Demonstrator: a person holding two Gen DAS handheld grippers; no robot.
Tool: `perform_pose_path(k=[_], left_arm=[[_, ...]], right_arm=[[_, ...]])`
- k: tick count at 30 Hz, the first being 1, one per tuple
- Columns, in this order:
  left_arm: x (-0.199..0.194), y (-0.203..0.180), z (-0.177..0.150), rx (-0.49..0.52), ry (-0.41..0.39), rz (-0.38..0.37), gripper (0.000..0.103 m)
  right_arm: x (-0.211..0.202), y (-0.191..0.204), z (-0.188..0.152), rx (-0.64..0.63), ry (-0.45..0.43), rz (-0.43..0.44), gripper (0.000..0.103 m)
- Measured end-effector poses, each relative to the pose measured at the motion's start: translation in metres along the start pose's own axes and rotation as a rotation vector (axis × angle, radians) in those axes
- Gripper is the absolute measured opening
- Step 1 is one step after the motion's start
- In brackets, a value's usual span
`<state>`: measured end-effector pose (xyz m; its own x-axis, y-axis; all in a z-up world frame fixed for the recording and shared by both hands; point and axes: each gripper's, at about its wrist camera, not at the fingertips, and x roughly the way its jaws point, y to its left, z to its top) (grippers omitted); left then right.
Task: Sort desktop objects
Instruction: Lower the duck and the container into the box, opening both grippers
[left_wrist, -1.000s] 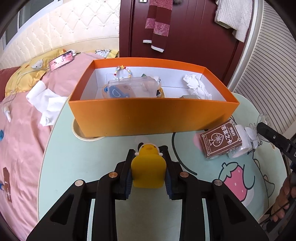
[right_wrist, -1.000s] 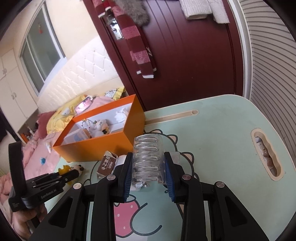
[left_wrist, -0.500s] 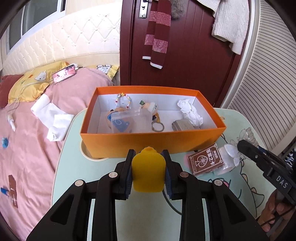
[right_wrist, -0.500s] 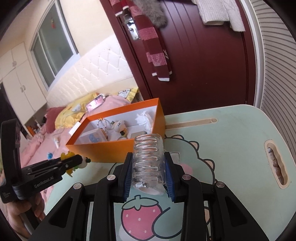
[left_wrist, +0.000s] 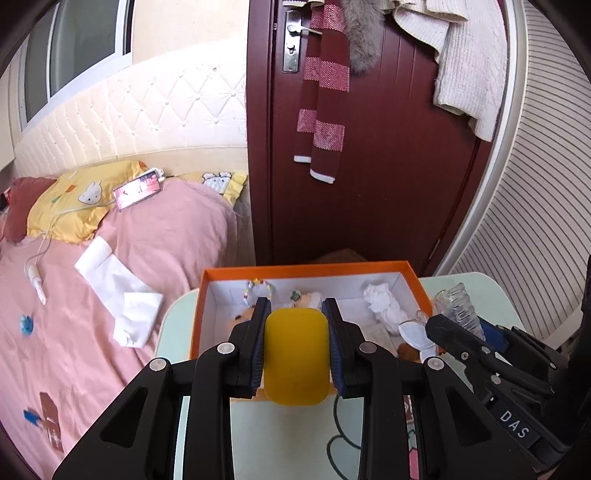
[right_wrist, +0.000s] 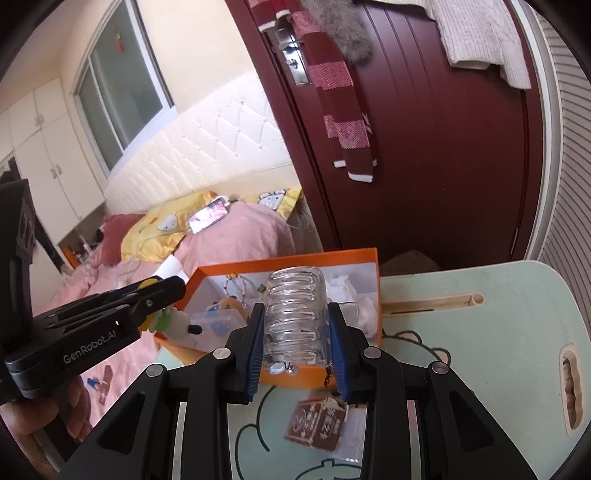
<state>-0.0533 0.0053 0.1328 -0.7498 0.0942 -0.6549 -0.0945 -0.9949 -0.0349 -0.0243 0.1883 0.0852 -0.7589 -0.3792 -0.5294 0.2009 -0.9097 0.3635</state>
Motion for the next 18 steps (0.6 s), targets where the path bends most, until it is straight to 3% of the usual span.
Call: perform_pose_path(k=[5, 11, 18], left_arm=[[0.014, 0.004, 0.013, -0.022, 0.021, 0.005, 0.03], [0.036, 0.011, 0.002, -0.051, 0.077, 0.004, 0.03], [0.034, 0.012, -0.001, -0.053, 0.078, -0.001, 0.03]], right_arm=[[0.023, 0.006, 0.019, 0.002, 0.022, -0.02, 0.031], [0.04, 0.005, 0.016, 0.005, 0.054, -0.042, 0.031], [0.044, 0.002, 0.013, 0.007, 0.064, -0.053, 0.031]])
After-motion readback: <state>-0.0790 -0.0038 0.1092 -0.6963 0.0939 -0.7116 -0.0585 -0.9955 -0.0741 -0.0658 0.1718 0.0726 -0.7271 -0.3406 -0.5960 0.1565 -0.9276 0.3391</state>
